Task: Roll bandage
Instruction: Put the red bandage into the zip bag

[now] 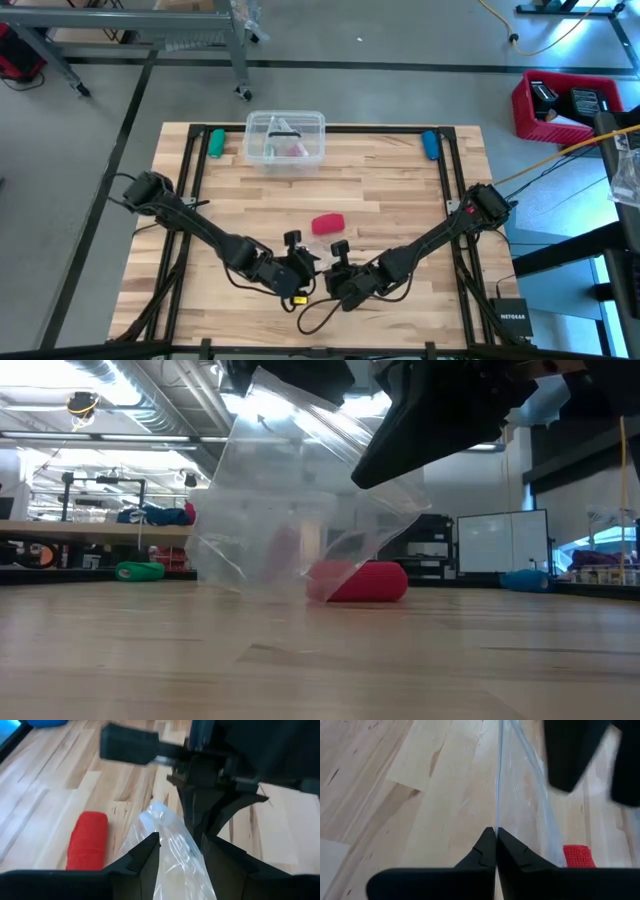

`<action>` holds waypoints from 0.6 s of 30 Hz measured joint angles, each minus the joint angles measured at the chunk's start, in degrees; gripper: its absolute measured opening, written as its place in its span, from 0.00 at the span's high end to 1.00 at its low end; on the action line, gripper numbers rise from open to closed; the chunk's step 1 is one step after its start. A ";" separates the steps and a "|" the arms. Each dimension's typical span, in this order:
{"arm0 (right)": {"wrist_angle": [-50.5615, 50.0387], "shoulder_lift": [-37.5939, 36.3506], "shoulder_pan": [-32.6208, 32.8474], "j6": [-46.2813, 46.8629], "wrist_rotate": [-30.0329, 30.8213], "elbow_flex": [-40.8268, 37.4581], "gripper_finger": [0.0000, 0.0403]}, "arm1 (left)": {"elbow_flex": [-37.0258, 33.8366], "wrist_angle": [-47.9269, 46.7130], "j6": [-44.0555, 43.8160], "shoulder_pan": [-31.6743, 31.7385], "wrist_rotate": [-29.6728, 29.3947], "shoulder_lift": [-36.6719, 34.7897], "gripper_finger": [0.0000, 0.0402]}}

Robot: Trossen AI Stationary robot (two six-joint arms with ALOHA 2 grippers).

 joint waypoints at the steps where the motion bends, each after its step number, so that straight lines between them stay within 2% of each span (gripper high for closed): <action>1: 0.02 0.00 0.00 0.01 0.00 0.00 0.99 | 0.00 0.04 -0.47 0.00 0.04 0.28 0.65; 18: -0.05 -0.04 0.00 0.02 0.00 0.00 0.99 | 0.00 3.45 -3.05 0.11 1.03 2.29 0.65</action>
